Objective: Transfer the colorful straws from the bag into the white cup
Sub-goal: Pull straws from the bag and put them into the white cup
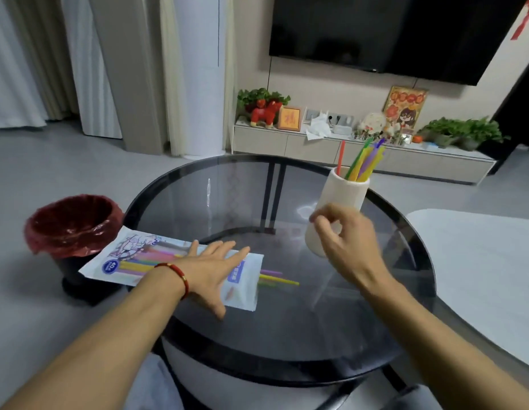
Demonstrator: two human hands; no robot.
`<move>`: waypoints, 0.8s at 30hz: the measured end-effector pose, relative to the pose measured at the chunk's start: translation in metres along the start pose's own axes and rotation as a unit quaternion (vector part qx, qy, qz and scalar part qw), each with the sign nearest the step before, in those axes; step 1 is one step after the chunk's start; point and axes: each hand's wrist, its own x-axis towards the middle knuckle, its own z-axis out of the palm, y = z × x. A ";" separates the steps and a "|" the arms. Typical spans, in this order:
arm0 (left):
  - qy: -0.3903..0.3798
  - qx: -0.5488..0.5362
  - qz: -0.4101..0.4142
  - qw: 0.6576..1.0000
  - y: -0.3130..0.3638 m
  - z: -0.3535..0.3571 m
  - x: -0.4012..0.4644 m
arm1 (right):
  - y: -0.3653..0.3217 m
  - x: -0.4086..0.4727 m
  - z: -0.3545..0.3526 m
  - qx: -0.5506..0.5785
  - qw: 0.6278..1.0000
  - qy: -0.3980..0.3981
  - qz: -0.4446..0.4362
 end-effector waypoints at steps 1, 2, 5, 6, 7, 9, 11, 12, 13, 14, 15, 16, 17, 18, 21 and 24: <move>0.008 0.008 0.001 1.000 0.001 -0.001 0.001 | 0.008 -0.017 0.019 -0.008 0.996 -0.065 0.061; 0.022 0.024 0.004 0.999 0.004 -0.003 0.003 | 0.014 -0.031 0.036 -0.023 0.985 -0.124 0.118; 0.068 0.084 0.009 0.994 0.014 -0.006 0.004 | 0.029 -0.060 0.065 0.001 0.971 -0.164 0.177; 0.100 0.097 0.014 0.990 0.018 -0.007 0.003 | 0.031 -0.064 0.068 0.031 0.974 -0.143 0.173; 0.144 0.115 0.020 0.983 0.022 -0.008 0.002 | 0.031 -0.065 0.070 0.070 0.974 -0.124 0.177; 0.228 0.181 0.028 0.956 0.033 -0.012 0.000 | 0.027 -0.067 0.073 0.172 0.955 -0.103 0.219; 0.299 0.247 0.030 0.921 0.043 -0.016 -0.001 | 0.021 -0.068 0.076 0.257 0.922 -0.110 0.268; 0.319 0.267 0.028 0.909 0.047 -0.018 -0.001 | 0.018 -0.070 0.077 0.306 0.896 -0.125 0.298; 0.326 0.280 0.026 0.903 0.051 -0.018 -0.002 | 0.014 -0.071 0.077 0.358 0.863 -0.143 0.328; 0.326 0.288 0.025 0.900 0.053 -0.018 -0.002 | 0.012 -0.073 0.078 0.402 0.832 -0.157 0.349; 0.323 0.290 0.023 0.900 0.055 -0.017 -0.002 | 0.010 -0.075 0.079 0.435 0.809 -0.164 0.358; 0.321 0.288 0.019 0.902 0.056 -0.015 -0.003 | 0.010 -0.076 0.079 0.459 0.794 -0.162 0.363; 0.316 0.283 0.015 0.905 0.056 -0.013 -0.003 | 0.010 -0.077 0.079 0.479 0.783 -0.148 0.368; 0.308 0.274 0.008 0.911 0.055 -0.011 -0.003 | 0.011 -0.076 0.078 0.494 0.774 -0.130 0.375; 0.272 0.219 -0.019 0.937 0.049 -0.003 -0.002 | 0.019 -0.073 0.072 0.495 0.774 -0.088 0.385; 0.223 0.163 -0.040 0.960 0.043 0.002 0.000 | 0.029 -0.070 0.064 0.441 0.831 -0.051 0.336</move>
